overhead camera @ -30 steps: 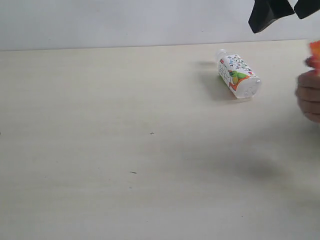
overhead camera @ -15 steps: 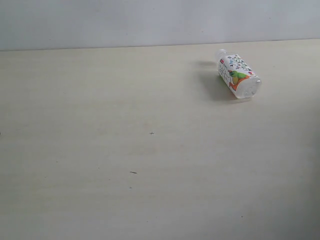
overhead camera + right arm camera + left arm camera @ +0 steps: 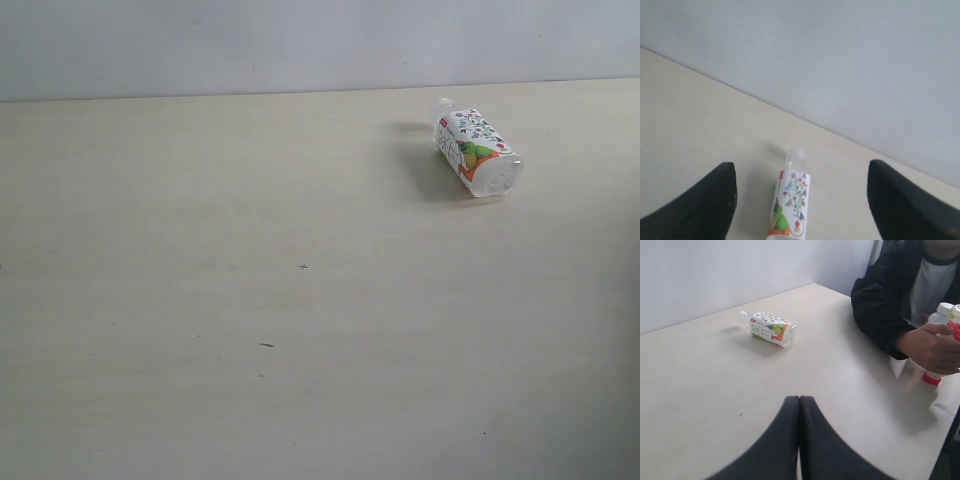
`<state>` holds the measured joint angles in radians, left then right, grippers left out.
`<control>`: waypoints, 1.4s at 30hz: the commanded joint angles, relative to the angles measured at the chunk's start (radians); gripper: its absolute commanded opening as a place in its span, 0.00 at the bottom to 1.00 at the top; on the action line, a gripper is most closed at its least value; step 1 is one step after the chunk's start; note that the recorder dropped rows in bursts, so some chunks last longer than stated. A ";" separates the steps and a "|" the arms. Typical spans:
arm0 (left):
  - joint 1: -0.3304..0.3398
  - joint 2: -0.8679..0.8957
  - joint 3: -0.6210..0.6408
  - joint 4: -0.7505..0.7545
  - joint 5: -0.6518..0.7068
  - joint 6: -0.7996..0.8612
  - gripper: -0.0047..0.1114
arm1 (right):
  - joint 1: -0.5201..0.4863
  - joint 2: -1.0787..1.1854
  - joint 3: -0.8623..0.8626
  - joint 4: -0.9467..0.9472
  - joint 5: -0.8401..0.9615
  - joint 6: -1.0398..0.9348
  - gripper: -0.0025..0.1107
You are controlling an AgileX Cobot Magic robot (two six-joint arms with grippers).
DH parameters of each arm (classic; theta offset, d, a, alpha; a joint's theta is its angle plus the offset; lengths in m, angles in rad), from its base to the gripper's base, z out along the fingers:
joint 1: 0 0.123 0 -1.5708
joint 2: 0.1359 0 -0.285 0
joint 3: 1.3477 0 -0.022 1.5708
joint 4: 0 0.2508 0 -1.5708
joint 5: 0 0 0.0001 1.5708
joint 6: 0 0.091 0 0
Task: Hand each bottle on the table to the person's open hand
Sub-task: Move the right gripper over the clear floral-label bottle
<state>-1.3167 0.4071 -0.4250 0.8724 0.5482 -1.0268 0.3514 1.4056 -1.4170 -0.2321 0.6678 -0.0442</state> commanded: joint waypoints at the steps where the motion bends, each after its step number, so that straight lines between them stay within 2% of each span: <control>1: -0.003 -0.004 0.006 0.010 -0.004 0.001 0.04 | -0.004 -0.007 -0.007 -0.035 -0.133 -0.008 0.63; 12: -0.003 -0.004 0.006 0.010 -0.004 0.001 0.04 | -0.004 -0.007 -0.007 -0.086 -0.237 -0.008 0.63; 26: -0.003 -0.004 0.006 0.010 -0.004 0.001 0.04 | -0.004 -0.007 -0.007 -0.086 -0.252 -0.008 0.63; 31: -0.003 -0.004 0.006 0.010 -0.004 0.001 0.04 | -0.004 0.018 -0.011 -0.089 -0.236 -0.005 0.58; 34: -0.003 -0.004 0.006 0.010 -0.004 0.001 0.04 | -0.004 0.074 -0.068 -0.106 -0.141 0.001 0.58; 42: -0.003 -0.004 0.006 0.010 -0.004 0.001 0.04 | -0.004 0.393 -0.405 -0.127 0.307 0.008 0.60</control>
<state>-1.3167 0.4071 -0.4250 0.8724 0.5482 -1.0268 0.3514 1.6941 -1.7248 -0.3513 0.8298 -0.0260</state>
